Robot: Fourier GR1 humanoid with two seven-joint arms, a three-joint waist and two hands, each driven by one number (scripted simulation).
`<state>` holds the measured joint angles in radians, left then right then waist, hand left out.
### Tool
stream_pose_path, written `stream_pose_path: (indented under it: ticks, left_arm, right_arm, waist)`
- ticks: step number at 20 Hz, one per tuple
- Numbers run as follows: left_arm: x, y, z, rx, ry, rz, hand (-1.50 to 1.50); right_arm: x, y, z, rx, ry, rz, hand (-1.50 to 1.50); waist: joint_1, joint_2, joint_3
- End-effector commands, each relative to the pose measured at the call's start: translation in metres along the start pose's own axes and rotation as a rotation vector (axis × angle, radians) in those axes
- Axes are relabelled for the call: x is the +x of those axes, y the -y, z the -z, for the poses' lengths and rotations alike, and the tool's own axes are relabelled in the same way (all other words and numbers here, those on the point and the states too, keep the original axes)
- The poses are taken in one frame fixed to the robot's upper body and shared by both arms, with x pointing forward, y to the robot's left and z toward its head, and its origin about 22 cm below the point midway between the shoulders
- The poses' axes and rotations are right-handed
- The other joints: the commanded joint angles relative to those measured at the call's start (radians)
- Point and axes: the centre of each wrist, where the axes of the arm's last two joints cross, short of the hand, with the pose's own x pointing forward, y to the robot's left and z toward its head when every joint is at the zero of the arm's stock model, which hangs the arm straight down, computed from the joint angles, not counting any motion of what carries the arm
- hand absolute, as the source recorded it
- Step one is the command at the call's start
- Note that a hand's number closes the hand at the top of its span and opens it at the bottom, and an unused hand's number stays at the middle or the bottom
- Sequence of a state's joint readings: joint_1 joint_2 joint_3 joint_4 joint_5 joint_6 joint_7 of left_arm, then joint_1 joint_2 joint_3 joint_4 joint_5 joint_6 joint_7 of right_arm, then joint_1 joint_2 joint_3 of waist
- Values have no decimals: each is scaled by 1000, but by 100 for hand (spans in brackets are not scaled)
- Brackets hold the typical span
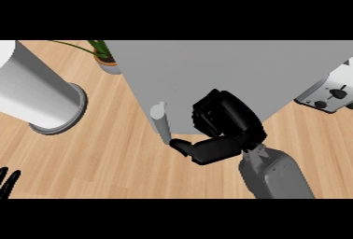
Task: Pick up the bottled water, place it into the cabinet and close the cabinet
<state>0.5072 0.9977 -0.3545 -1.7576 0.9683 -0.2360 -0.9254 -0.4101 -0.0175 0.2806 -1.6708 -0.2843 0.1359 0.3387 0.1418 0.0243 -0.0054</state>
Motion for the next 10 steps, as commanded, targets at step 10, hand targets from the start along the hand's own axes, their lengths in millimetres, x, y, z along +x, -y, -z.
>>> stream_pose_path:
  ticks: [10]
  left_arm:
    - [4, -8, -1, -8, 48, -11, -150]
  right_arm:
    - [6, 45, 83, -132, -29, -37, 150]
  waist:
    - [-44, -2, 5]
